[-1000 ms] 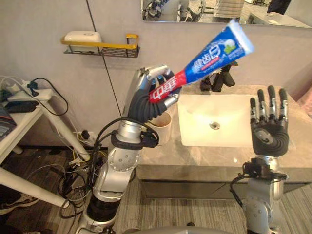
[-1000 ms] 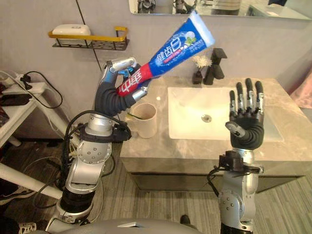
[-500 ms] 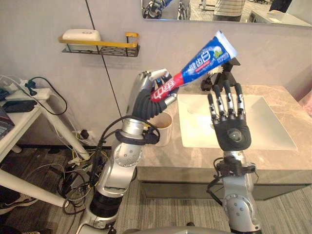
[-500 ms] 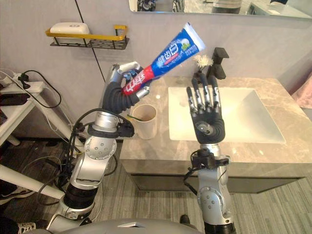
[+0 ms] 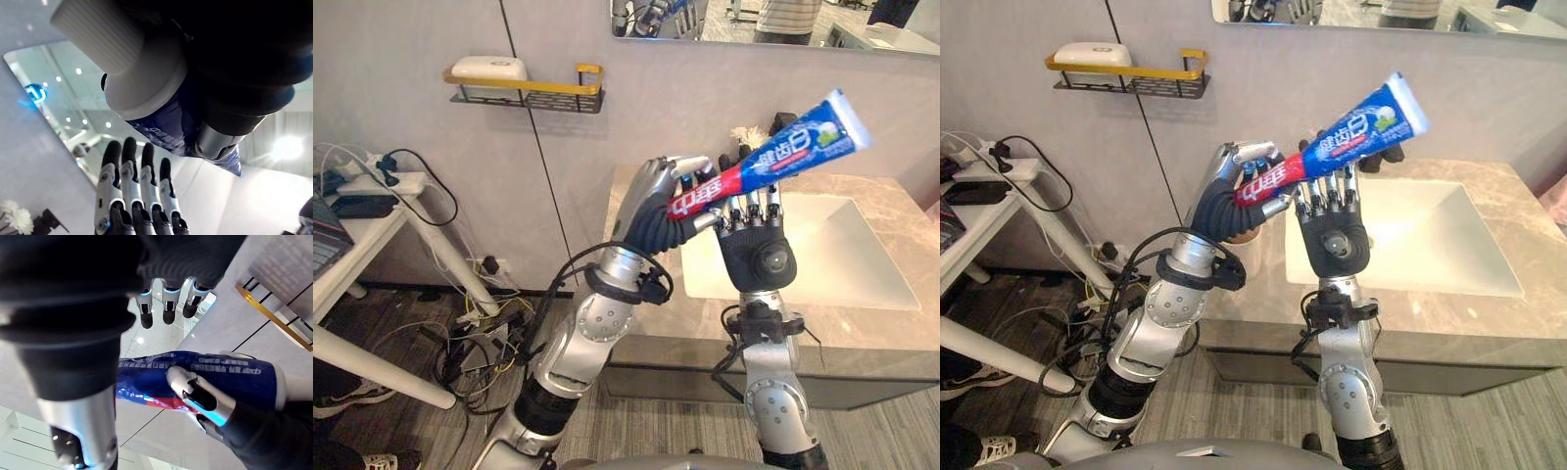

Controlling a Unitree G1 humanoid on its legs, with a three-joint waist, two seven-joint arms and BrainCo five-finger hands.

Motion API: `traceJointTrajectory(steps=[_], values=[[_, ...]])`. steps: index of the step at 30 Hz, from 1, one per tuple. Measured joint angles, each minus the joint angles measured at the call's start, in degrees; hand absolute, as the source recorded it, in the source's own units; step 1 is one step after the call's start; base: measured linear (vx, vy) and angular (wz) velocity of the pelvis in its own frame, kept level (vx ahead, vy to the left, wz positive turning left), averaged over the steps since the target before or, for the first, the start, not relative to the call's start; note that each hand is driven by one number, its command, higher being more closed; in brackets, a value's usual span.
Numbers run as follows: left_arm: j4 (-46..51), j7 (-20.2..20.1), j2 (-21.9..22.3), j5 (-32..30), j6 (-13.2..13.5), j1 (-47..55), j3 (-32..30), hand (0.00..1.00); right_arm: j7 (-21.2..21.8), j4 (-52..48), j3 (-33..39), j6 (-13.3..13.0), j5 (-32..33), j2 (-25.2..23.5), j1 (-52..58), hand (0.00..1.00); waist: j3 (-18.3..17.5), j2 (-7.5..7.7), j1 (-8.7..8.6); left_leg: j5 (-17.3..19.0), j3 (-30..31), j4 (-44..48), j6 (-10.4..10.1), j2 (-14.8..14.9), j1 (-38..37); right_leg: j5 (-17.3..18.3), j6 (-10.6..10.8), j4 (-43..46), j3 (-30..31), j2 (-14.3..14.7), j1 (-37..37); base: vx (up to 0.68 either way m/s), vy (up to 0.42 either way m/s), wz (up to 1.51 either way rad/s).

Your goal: Organize washtable

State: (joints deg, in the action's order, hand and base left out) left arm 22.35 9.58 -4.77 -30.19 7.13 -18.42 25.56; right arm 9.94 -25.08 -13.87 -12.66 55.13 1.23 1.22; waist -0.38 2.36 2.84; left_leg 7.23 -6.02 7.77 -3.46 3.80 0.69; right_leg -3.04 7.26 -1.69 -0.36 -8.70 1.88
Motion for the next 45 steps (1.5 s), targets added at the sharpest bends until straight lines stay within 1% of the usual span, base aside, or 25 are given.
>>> traceJointTrajectory(steps=[6, 9, 11, 14, 20, 22, 28, 29, 35, 40, 45], values=[[-1.5, 0.1, 0.1, 0.6, 0.3, 0.0, 1.2, 1.00, -1.7, 0.7, 0.2, -1.0, 0.0, 0.0, -0.3, 0.00, 0.0, 0.03, 0.89, -1.0, 0.3, -1.4, -0.1, -0.1, -0.4, 0.0, 0.0, 0.0, -0.3, 0.0, 0.0, -0.01, -0.006, 0.03], [-2.1, 0.1, 0.1, 0.6, 0.4, 0.0, 1.7, 1.00, -2.8, 0.8, 0.3, -1.3, 0.0, 0.0, -2.3, 0.00, 0.0, 0.03, 0.88, -1.6, 0.2, -2.3, -0.1, -0.1, -0.9, 0.0, 0.0, 0.0, -0.3, 0.0, 0.0, 0.00, 0.000, 0.00], [-2.1, 0.2, 0.2, 0.8, 0.4, 0.0, 2.0, 1.00, -3.5, 0.8, 0.6, -2.5, 0.0, -0.1, -3.8, 0.00, -0.2, 0.03, 0.92, -1.7, 0.2, -2.6, -0.1, -0.1, -1.1, 0.0, 0.0, 0.0, -0.3, 0.0, -0.1, 0.00, 0.000, 0.00], [-2.1, 0.2, 0.2, 1.2, 0.4, 0.0, 2.2, 1.00, -4.0, 0.7, 0.8, -3.3, 0.0, -0.1, -4.5, 0.00, -0.2, 0.06, 0.94, -1.7, 0.2, -2.7, -0.1, -0.1, -1.1, 0.0, 0.0, 0.0, -0.3, 0.0, 0.0, 0.00, 0.000, 0.00], [-2.2, 0.1, 0.2, 1.3, 0.4, 0.0, 3.2, 1.00, -4.4, 0.7, 0.7, -3.3, 0.0, -0.1, -4.6, 0.00, -0.2, 0.10, 1.00, -1.7, 0.2, -2.8, -0.1, -0.1, -1.1, 0.0, 0.0, 0.0, -0.3, 0.0, 0.0, 0.00, 0.000, 0.00], [-2.6, 0.0, 0.2, 2.2, 0.5, 0.0, 4.0, 1.00, -4.4, 0.7, 0.5, -3.3, 0.0, -0.1, -5.2, 0.00, -0.2, 0.13, 1.00, -1.8, 0.2, -2.9, -0.1, -0.1, -1.2, 0.0, 0.0, 0.0, -0.3, 0.0, -0.1, 0.00, 0.000, 0.00], [-4.5, 0.0, 0.2, 2.8, 0.5, 0.3, 4.2, 1.00, -4.4, 0.7, 0.0, -3.3, 0.0, -0.1, -7.1, 0.00, -0.5, 0.28, 1.09, -2.2, 0.3, -3.4, -0.1, -0.2, -1.3, 0.0, 0.0, 0.0, -0.4, 0.0, 0.0, 0.00, 0.000, 0.00], [-4.5, 0.0, 0.2, 2.8, 0.5, 0.3, 4.2, 1.00, -4.4, 0.7, 0.0, -3.3, 0.0, -0.1, -7.1, 1.00, -0.6, 0.31, 1.09, -2.2, 0.3, -3.5, -0.1, -0.2, -1.3, 0.0, 0.0, 0.0, -0.4, 0.0, 0.0, 0.00, 0.000, 0.00], [-4.5, 0.0, 0.3, 2.8, 0.5, 0.3, 6.0, 1.00, -4.5, 0.7, -1.1, -3.4, 0.0, -0.1, -7.1, 1.00, -1.2, 0.51, 1.11, -2.3, 0.3, -3.7, -0.2, -0.2, -1.4, 0.0, 0.0, -0.1, -0.4, 0.0, 0.0, 0.00, 0.000, 0.00], [-4.5, 0.0, 0.3, 2.8, 0.6, 0.3, 5.9, 1.00, -4.5, 0.7, -1.3, -3.4, 0.0, -0.1, -7.1, 1.00, -1.7, 0.76, 1.17, -2.4, 0.3, -3.8, -0.1, -0.2, -1.4, 0.0, 0.0, -0.1, -0.4, 0.0, 0.0, 0.00, 0.000, 0.00], [-4.6, -0.1, 0.3, 2.8, 1.0, 0.6, 6.4, 1.00, -5.3, 0.7, -1.2, -4.2, -0.1, -0.1, -7.5, 1.00, -1.7, 0.76, 1.22, -2.5, 0.3, -3.8, -0.1, -0.2, -1.4, 0.0, 0.0, -0.1, -0.4, 0.0, 0.0, 0.00, 0.000, 0.00]])
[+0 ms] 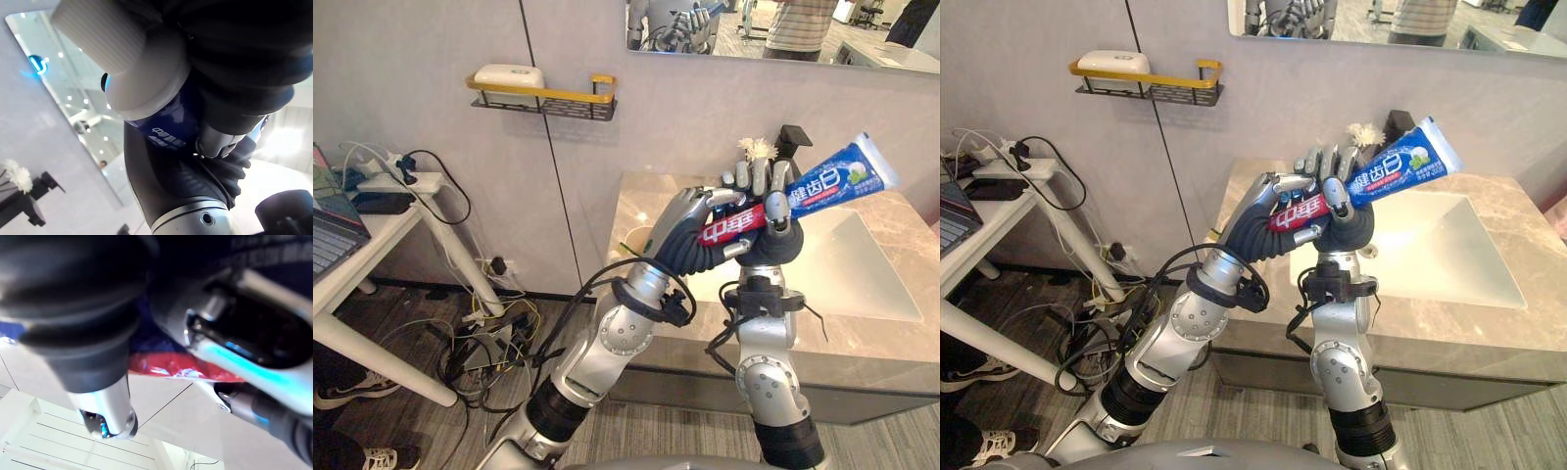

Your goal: Organize washtable

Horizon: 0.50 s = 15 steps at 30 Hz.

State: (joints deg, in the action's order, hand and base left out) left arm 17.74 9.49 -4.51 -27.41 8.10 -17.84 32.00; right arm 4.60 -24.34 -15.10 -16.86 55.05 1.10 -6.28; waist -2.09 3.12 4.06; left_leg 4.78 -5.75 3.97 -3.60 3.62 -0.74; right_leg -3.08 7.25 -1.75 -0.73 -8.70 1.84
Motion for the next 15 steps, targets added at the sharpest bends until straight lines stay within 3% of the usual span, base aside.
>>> traceJointTrajectory(steps=[11, 12, 15], values=[[-0.9, -0.2, 0.3, 0.0, 0.6, 0.0, 0.0, 1.00, -0.6, 0.0, 1.3, 0.0, -2.0, 0.0, 0.0, 1.00, 0.0, 0.00, -0.04, 0.0, 0.0, -0.1, 0.0, 0.0, 0.0, 0.0, 0.0, 0.0, 0.0, 0.0, 0.0, 0.00, 0.000, 0.00], [-1.0, -0.2, 0.4, 0.0, 0.6, 0.0, 0.0, 0.00, -0.7, 0.0, 1.4, 0.0, -2.3, 0.0, 0.0, 1.00, 0.0, 0.00, -0.05, 0.0, -0.1, -0.1, 0.0, 0.0, -0.1, 0.0, 0.0, 0.0, 0.0, 0.0, 0.0, 0.00, 0.000, 0.00], [-1.5, -0.6, 0.6, 0.0, 0.7, 0.0, -0.1, 0.00, -1.0, 0.1, 2.3, 0.0, -2.5, 0.0, 0.0, 1.00, 0.0, 0.00, -0.05, 0.0, -0.1, -0.2, 0.0, 0.0, -0.1, 0.0, 0.0, 0.0, 0.1, 0.0, 0.0, 0.00, 0.000, 0.00]])
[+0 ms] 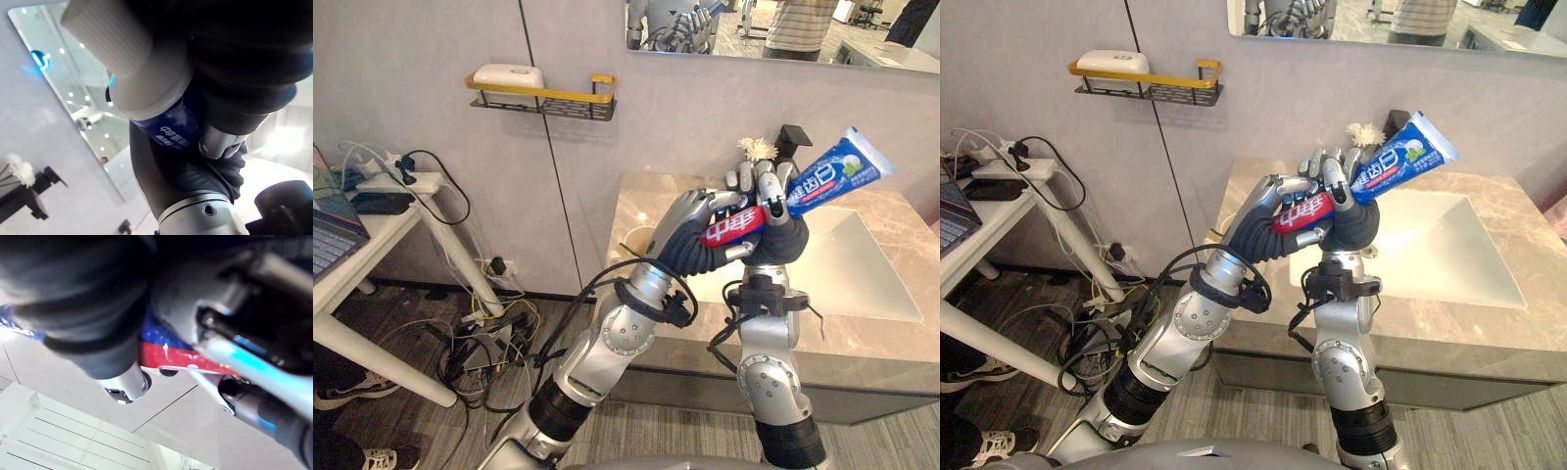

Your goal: Organize washtable

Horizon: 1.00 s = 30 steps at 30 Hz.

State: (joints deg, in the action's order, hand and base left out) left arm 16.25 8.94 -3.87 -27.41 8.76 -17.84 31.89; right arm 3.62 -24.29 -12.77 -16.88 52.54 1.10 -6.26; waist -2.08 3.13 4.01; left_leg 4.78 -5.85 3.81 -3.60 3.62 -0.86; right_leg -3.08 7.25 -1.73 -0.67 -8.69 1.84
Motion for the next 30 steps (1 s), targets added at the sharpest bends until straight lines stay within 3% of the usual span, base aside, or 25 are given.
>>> traceJointTrajectory(steps=[3, 7, 13, 23, 30], values=[[0.0, -0.7, 0.0, 0.0, 0.0, 0.3, -0.1, 0.00, -0.4, 0.0, 2.5, -0.1, -0.5, -0.1, 0.0, 1.00, 0.0, 0.00, 0.02, 0.0, -0.1, -0.1, 0.0, 0.0, -0.1, 0.0, 0.0, 0.0, 0.1, 0.0, 0.0, 0.00, 0.000, 0.00], [0.3, 0.7, 0.7, 0.1, 0.6, 0.4, -5.4, 0.00, -2.8, 0.1, 10.0, -0.9, -0.4, -0.2, 0.0, 1.00, 0.0, -0.05, 0.04, 0.0, -0.1, -0.1, 0.0, 0.0, -0.2, 0.0, 0.0, 0.0, 0.1, 0.0, 0.0, 0.00, 0.000, 0.00], [5.1, 3.0, 0.7, 0.1, 0.6, 2.4, -10.9, 0.00, -4.4, 0.0, 15.7, -2.7, -0.3, -0.2, 0.0, 1.00, 0.1, -0.16, -0.06, 0.0, -0.3, -0.2, 0.0, 0.0, -0.4, 0.0, 0.0, 0.0, 0.2, 0.0, -0.1, 0.00, 0.000, 0.00], [9.5, 5.3, -1.0, 0.0, 0.5, 5.8, -20.5, 0.00, -4.8, 0.0, 17.9, -2.7, -0.5, -0.1, 0.0, 1.00, 0.5, -0.71, 0.21, 0.0, -0.3, -0.2, 0.0, 0.0, -0.5, 0.0, 0.0, 0.0, 0.2, 0.0, -0.1, 0.00, 0.000, 0.00], [12.4, 5.7, -1.1, -0.1, 0.7, 13.7, -28.3, 0.00, -3.9, 3.4, 17.7, -1.9, -2.0, 2.0, -3.0, 1.00, 1.1, -1.58, 0.92, 0.0, -0.3, -0.5, 0.0, 0.0, -0.5, 0.0, 0.0, -0.3, 0.1, 0.0, -0.2, 0.00, 0.000, 0.00]])
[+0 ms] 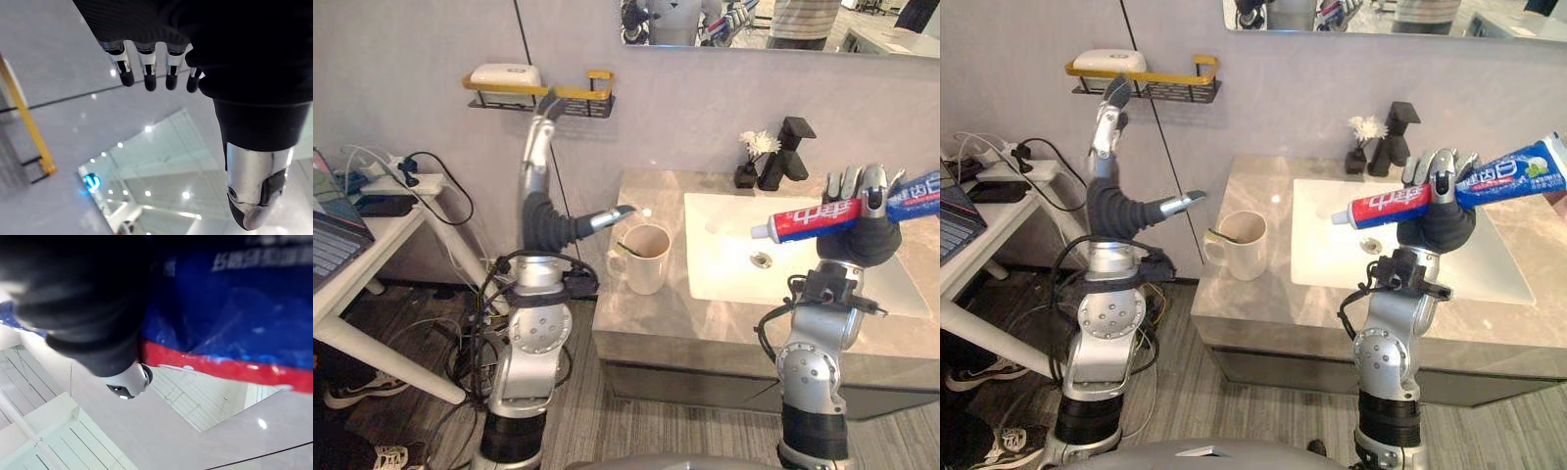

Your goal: Organize washtable

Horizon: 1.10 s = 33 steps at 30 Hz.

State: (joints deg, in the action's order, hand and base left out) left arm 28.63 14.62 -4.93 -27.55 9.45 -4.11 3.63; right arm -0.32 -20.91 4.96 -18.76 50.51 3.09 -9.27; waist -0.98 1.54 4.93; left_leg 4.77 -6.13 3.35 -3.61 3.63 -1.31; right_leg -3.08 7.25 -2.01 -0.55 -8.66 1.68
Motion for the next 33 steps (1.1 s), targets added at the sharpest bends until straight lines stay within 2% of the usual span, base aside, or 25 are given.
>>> traceJointTrajectory(steps=[3, 7, 11, 17, 19, 24, 33], values=[[-0.1, -0.1, -0.1, 0.0, 0.4, 4.6, -2.8, 0.00, 0.5, 2.2, -0.4, 1.8, -0.1, 3.7, -2.1, 1.00, 0.1, 0.13, 0.64, 0.0, 0.2, -0.3, 0.0, 0.0, 0.1, 0.0, 0.0, -0.5, -0.3, 0.0, -0.2, 0.01, -0.001, 0.04], [-6.6, -0.3, 0.0, 0.3, 0.7, 9.4, -5.0, 0.00, 1.2, 5.9, -0.9, 3.5, -0.6, 8.3, -6.6, 1.00, 0.3, 0.50, 1.97, -0.1, 0.5, -0.9, -0.1, 0.0, 0.1, 0.0, 0.0, -0.9, -0.6, 0.0, -0.4, 0.03, 0.000, 0.06], [-14.2, -1.9, 0.6, 5.9, 0.5, 13.4, -5.7, 0.00, 1.8, 8.5, -2.5, 4.5, -2.3, 12.4, -11.2, 1.00, 1.1, 1.83, 1.98, -0.5, 1.8, -1.5, -0.1, -0.1, 0.7, 0.0, 0.0, -1.2, -2.1, -0.1, -0.3, 0.03, -0.004, 0.16], [-23.0, -3.1, 2.9, 11.2, -0.1, 15.9, -5.7, 0.00, 2.9, 10.3, -6.0, 5.9, -4.0, 15.4, -14.6, 1.00, 1.4, 2.31, 2.57, -0.7, 2.4, -2.1, 0.1, -0.2, 0.9, 0.0, 0.0, -1.1, -3.3, -0.3, -0.3, 0.03, 0.008, 0.08], [-27.8, -4.1, 3.0, 11.5, -0.3, 16.0, -5.5, 0.00, 3.1, 10.4, -7.7, 7.0, -4.7, 17.4, -15.6, 1.00, 1.6, 2.41, 3.21, -0.7, 2.3, -2.2, 0.1, -0.3, 0.9, 0.0, 0.0, -1.1, -3.3, -0.3, -0.2, 0.00, 0.000, 0.00], [-38.8, -5.7, 3.0, 11.4, -0.8, 16.0, -5.1, 0.00, 5.1, 12.4, -11.8, 8.2, -5.9, 20.8, -19.0, 1.00, 1.8, 2.68, 3.54, -0.7, 2.3, -2.2, 0.1, -0.3, 1.1, 0.0, 0.0, -1.0, -3.4, -0.3, 0.0, 0.00, 0.000, 0.00], [-52.7, -7.1, 2.8, 11.4, -2.3, 15.9, -5.1, 0.00, 6.1, 12.5, -15.0, 8.5, -7.3, 22.1, -19.9, 1.00, 2.0, 2.83, 3.53, -0.7, 2.2, -1.9, 0.1, -0.2, 1.3, 0.0, 0.0, -0.9, -3.3, -0.4, 0.2, 0.00, 0.000, 0.00]])
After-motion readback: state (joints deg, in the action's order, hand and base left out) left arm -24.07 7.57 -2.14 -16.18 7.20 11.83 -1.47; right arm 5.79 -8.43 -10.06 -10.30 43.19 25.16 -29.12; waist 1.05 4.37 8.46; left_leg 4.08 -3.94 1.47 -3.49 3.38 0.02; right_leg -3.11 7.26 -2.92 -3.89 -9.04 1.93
